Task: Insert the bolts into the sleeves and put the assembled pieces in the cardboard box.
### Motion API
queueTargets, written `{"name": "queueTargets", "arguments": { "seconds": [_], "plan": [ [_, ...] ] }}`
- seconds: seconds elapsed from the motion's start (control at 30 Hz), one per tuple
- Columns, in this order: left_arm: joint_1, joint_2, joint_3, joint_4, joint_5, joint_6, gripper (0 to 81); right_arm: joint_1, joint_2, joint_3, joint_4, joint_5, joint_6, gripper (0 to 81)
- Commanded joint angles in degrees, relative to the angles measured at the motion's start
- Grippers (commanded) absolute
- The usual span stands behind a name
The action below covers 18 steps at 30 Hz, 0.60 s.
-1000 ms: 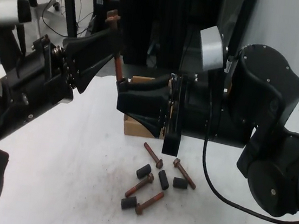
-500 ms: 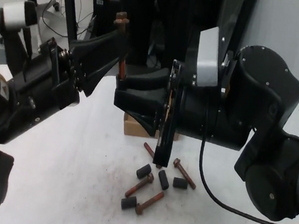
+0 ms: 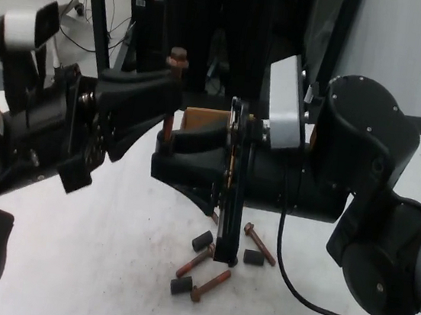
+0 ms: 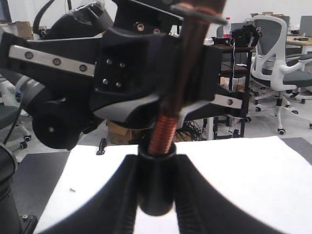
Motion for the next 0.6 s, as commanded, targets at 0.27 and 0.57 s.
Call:
{"name": "queueTargets", "arguments": {
  "seconds": [0.27,0.57],
  "plan": [
    [3.13,-0.43,3.79,1.22,5.41,9.93,0.3,-3.19,-0.30,-1.14,-5.60,4.96,6.19,0.9],
    [3.10,-0.43,3.89,1.22,1.09,10.99,20.4,-4.20,-0.30,-1.14,-6.76,2.89,7.52,0.9]
  ]
}}
